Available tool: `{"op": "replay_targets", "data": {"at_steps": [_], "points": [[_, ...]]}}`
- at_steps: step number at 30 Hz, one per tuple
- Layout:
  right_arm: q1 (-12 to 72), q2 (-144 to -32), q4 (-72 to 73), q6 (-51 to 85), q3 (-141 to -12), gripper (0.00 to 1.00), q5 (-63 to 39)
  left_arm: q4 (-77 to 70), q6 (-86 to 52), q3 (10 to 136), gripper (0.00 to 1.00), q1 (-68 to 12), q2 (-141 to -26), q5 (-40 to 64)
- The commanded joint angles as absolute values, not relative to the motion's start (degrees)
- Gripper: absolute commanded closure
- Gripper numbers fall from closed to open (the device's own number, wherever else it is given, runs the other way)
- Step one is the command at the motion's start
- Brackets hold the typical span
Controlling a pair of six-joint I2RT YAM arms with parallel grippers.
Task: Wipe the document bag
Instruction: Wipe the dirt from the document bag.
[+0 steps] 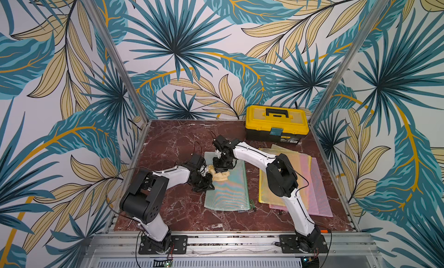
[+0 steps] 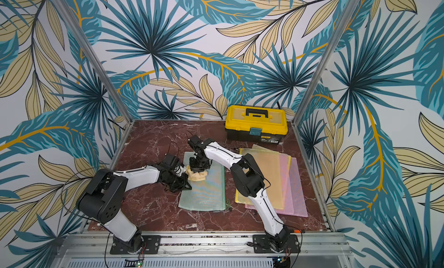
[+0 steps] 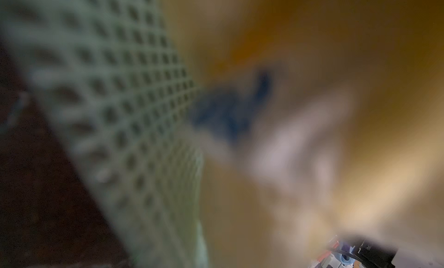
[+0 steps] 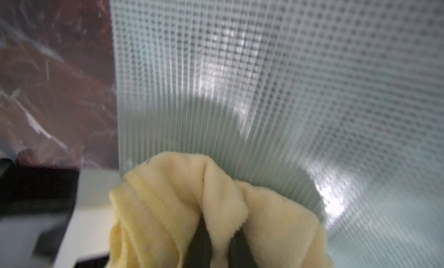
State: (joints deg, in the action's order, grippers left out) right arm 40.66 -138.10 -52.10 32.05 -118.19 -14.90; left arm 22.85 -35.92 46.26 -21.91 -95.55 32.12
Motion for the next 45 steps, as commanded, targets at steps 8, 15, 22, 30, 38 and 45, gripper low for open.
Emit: {"op": "replay_targets", "data": {"at_steps": [8,15,22,30,38,45], "points": [[30.2,-146.3,-62.0,34.3,-128.1,1.00,-5.7,23.7,-33.7,45.9,1.00,-21.9,-95.5,30.4],[28.3,-138.1,-64.8,31.7,-120.3,1.00,-0.1,23.8,-34.0,46.3,1.00,-21.9,-96.5,29.4],[37.1,-134.9,-57.4,36.0,-114.6,1.00,-8.7,23.7,-34.8,47.5,1.00,-21.9,-97.6,28.9],[30.0,-119.8,-47.1,37.9,-87.1,1.00,-9.4,23.7,-35.7,47.7,1.00,-21.8,-98.0,27.9],[30.5,-114.8,-50.4,37.9,-84.4,1.00,-4.8,22.0,-38.2,49.0,1.00,-21.8,-94.8,26.1],[42.9,-120.1,-39.9,46.0,-88.7,1.00,-16.4,21.0,-41.2,52.5,1.00,-21.8,-97.0,24.7]]}}
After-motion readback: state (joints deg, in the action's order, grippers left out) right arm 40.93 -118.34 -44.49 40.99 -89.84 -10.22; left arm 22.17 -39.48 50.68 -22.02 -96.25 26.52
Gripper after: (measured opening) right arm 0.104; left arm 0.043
